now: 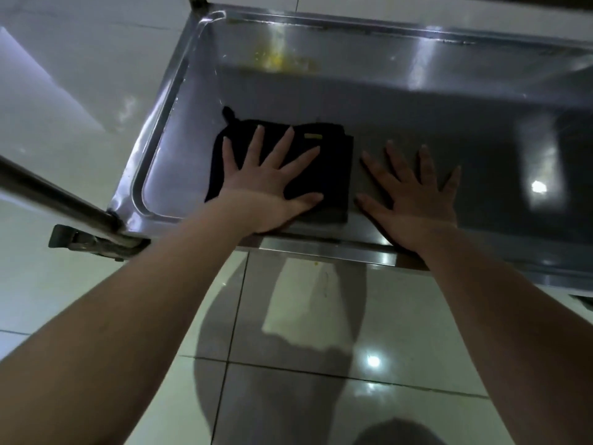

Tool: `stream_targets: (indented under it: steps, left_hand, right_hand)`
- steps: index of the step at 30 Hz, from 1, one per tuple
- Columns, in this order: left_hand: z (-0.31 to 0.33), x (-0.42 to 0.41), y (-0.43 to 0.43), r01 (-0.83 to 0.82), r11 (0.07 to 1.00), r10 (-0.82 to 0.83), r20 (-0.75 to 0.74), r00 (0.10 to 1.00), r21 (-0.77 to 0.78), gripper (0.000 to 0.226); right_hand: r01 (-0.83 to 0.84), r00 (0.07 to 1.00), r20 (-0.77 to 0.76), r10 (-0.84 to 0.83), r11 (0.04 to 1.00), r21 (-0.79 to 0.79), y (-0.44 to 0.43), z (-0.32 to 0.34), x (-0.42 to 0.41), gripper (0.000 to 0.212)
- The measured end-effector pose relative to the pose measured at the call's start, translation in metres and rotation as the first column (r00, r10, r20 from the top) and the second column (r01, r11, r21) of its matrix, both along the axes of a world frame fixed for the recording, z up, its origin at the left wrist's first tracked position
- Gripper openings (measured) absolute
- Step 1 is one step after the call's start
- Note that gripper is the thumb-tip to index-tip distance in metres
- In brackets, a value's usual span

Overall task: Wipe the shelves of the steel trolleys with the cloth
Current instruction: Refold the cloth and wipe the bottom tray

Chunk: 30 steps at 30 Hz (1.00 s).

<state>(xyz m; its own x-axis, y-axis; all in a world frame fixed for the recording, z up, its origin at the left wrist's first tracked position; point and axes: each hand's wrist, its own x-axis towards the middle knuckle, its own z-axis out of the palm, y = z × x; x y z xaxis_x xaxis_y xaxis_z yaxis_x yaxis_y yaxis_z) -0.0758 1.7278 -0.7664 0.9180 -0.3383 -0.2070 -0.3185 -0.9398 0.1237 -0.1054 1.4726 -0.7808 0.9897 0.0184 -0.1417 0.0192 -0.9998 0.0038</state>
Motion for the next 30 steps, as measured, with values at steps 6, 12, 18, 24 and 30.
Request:
stream_targets:
  steps: [6, 12, 18, 24, 30]
  left_hand:
    - [-0.003, -0.040, 0.020, 0.002, 1.000, -0.002, 0.003, 1.000, -0.012, 0.073]
    - [-0.004, 0.071, -0.035, -0.051, 0.999, 0.051, 0.056, 0.997, -0.007, 0.075]
    - [0.004, 0.118, -0.051, -0.108, 0.994, 0.108, 0.001, 0.994, 0.035, 0.076]
    - [-0.001, 0.045, -0.018, -0.010, 1.000, 0.011, 0.036, 0.999, -0.003, 0.082]
    - [-0.001, -0.028, 0.056, -0.051, 0.996, 0.053, 0.021, 0.998, -0.072, 0.078]
  right_hand:
    - [-0.001, 1.000, -0.006, 0.001, 1.000, -0.009, 0.002, 0.001, -0.003, 0.068]
    - [-0.003, 1.000, -0.012, 0.002, 0.999, -0.032, -0.001, 0.001, -0.003, 0.073]
    - [0.009, 1.000, -0.025, -0.009, 1.000, -0.009, 0.001, 0.002, 0.002, 0.074]
    - [0.012, 1.000, -0.010, -0.012, 1.000, -0.023, 0.000, -0.004, 0.003, 0.076]
    - [0.016, 0.999, -0.037, -0.017, 1.000, -0.023, 0.001, 0.003, 0.001, 0.073]
